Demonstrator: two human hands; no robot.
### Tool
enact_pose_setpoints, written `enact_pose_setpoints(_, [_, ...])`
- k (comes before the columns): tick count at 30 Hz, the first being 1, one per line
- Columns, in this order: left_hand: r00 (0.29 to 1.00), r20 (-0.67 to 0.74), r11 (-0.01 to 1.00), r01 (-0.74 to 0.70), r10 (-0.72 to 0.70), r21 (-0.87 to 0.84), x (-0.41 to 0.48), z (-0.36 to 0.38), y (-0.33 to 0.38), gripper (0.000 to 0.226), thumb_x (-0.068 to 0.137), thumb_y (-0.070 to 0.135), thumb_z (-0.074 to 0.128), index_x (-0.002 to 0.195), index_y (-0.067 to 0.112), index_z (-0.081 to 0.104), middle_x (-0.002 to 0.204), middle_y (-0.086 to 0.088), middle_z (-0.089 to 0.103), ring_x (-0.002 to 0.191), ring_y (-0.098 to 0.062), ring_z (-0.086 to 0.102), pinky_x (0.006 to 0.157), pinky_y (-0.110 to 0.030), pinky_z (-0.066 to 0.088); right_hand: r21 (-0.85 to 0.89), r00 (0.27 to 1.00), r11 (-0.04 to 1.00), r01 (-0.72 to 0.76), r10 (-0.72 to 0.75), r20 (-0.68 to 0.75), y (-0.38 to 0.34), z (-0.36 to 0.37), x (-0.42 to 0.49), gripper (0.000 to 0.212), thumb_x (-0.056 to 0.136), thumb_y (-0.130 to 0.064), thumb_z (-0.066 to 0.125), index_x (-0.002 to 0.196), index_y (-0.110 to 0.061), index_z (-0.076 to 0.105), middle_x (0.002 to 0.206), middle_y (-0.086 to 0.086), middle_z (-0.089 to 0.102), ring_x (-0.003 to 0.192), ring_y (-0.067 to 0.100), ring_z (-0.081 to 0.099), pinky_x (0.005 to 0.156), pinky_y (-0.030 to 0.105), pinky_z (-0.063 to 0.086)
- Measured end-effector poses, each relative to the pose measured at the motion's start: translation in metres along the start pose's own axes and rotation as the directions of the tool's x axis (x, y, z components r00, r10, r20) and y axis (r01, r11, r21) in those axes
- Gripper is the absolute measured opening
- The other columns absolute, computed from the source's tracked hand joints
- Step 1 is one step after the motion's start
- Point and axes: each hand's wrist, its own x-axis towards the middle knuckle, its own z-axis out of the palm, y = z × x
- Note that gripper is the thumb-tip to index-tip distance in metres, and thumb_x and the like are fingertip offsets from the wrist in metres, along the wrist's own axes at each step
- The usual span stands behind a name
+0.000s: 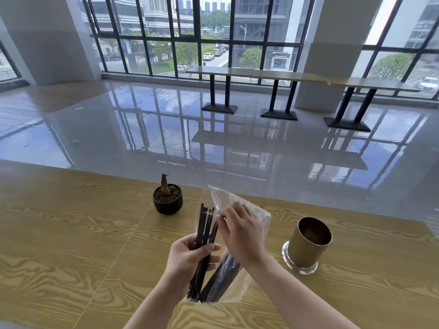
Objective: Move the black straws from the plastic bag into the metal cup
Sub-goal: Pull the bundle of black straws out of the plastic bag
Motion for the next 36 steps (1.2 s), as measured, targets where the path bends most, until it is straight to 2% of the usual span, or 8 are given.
enact_pose_setpoints(5, [0.998, -0.055, 0.999, 0.038, -0.037, 0.011, 0.002, -0.014, 0.000, 0.013, 0.088, 0.002, 0.070, 0.101, 0.002, 0.072, 0.096, -0.020, 0.077, 0.080, -0.039, 0.074, 0.065, -0.038, 0.061, 0.143, 0.991, 0.982, -0.126, 0.130, -0.019, 0.020, -0.033, 0.032, 0.013, 0.099, -0.012, 0.062, 0.086, -0.010, 0.061, 0.073, -0.001, 0.070, 0.060, 0.009, 0.063, 0.053, 0.022, 0.051])
enact_pose_setpoints(9, [0.998, -0.066, 0.995, 0.000, 0.006, 0.101, 0.004, -0.018, -0.006, 0.010, 0.089, 0.000, 0.069, 0.096, 0.006, 0.074, 0.092, -0.020, 0.077, 0.074, -0.036, 0.074, 0.062, -0.037, 0.060, 0.258, 0.935, 0.900, -0.352, 0.347, 0.068, 0.040, -0.059, 0.076, 0.013, 0.103, -0.015, 0.055, 0.091, -0.013, 0.060, 0.070, 0.000, 0.071, 0.055, 0.015, 0.068, 0.055, 0.036, 0.059])
enact_pose_setpoints(17, [0.972, -0.012, 0.867, -0.202, 0.233, 0.455, 0.013, -0.017, 0.002, 0.034, 0.090, 0.001, 0.069, 0.088, 0.035, 0.074, 0.084, -0.004, 0.078, 0.069, -0.027, 0.073, 0.064, -0.030, 0.059, 0.093, 0.987, 0.983, -0.159, 0.157, 0.023, 0.047, -0.088, 0.119, 0.014, 0.099, -0.017, 0.061, 0.092, -0.008, 0.069, 0.064, 0.008, 0.070, 0.059, 0.026, 0.066, 0.061, 0.036, 0.056])
enact_pose_setpoints(20, [0.940, -0.005, 0.665, -0.237, 0.341, 0.708, 0.018, -0.018, 0.010, 0.025, 0.088, 0.012, 0.075, 0.087, 0.035, 0.067, 0.071, 0.011, 0.071, 0.065, -0.010, 0.066, 0.062, -0.027, 0.052, 0.140, 0.981, 0.972, -0.188, 0.180, 0.068, 0.044, -0.094, 0.131, 0.011, 0.098, -0.019, 0.063, 0.089, -0.013, 0.068, 0.064, 0.007, 0.069, 0.057, 0.023, 0.065, 0.059, 0.035, 0.056])
enact_pose_setpoints(24, [0.882, 0.034, 0.529, -0.312, 0.470, 0.789, 0.012, 0.002, 0.030, 0.081, 0.079, 0.030, 0.082, 0.145, 0.033, 0.037, 0.129, 0.009, 0.062, 0.117, -0.010, 0.060, 0.088, -0.034, 0.052, 0.199, 0.959, 0.959, -0.202, 0.152, 0.239, 0.023, -0.092, 0.139, 0.015, 0.097, -0.018, 0.064, 0.084, -0.026, 0.063, 0.062, 0.000, 0.068, 0.048, 0.012, 0.057, 0.052, 0.027, 0.045])
enact_pose_setpoints(28, [0.763, 0.076, 0.498, -0.491, 0.642, 0.715, 0.011, 0.040, 0.067, 0.117, 0.066, 0.066, 0.076, 0.155, 0.048, 0.002, 0.154, 0.005, 0.039, 0.132, -0.007, 0.043, 0.099, -0.030, 0.041, 0.193, 0.917, 0.967, -0.164, 0.077, 0.391, -0.004, -0.084, 0.132, 0.009, 0.094, -0.019, 0.068, 0.085, -0.017, 0.069, 0.064, 0.003, 0.071, 0.048, 0.003, 0.056, 0.055, 0.024, 0.044])
enact_pose_setpoints(32, [0.849, 0.085, 0.722, -0.493, 0.522, 0.486, 0.030, 0.058, 0.097, 0.073, 0.073, 0.046, 0.081, 0.139, 0.038, 0.052, 0.098, 0.009, 0.078, 0.082, 0.000, 0.073, 0.071, -0.018, 0.058, 0.209, 0.884, 0.969, -0.133, 0.020, 0.467, -0.018, -0.085, 0.123, 0.007, 0.094, -0.014, 0.068, 0.089, -0.011, 0.073, 0.066, -0.002, 0.068, 0.048, 0.004, 0.057, 0.055, 0.028, 0.048])
enact_pose_setpoints(36, [0.819, 0.020, 0.709, -0.508, 0.573, 0.490, 0.036, 0.056, 0.095, 0.032, 0.082, 0.032, 0.077, 0.110, 0.042, 0.067, 0.064, 0.006, 0.072, 0.052, -0.008, 0.068, 0.055, -0.011, 0.050, 0.472, 0.897, 0.822, -0.319, 0.102, 0.429, 0.004, -0.104, 0.097, 0.023, 0.096, -0.025, 0.065, 0.114, -0.010, 0.068, 0.088, 0.004, 0.074, 0.070, 0.018, 0.074, 0.070, 0.032, 0.063])
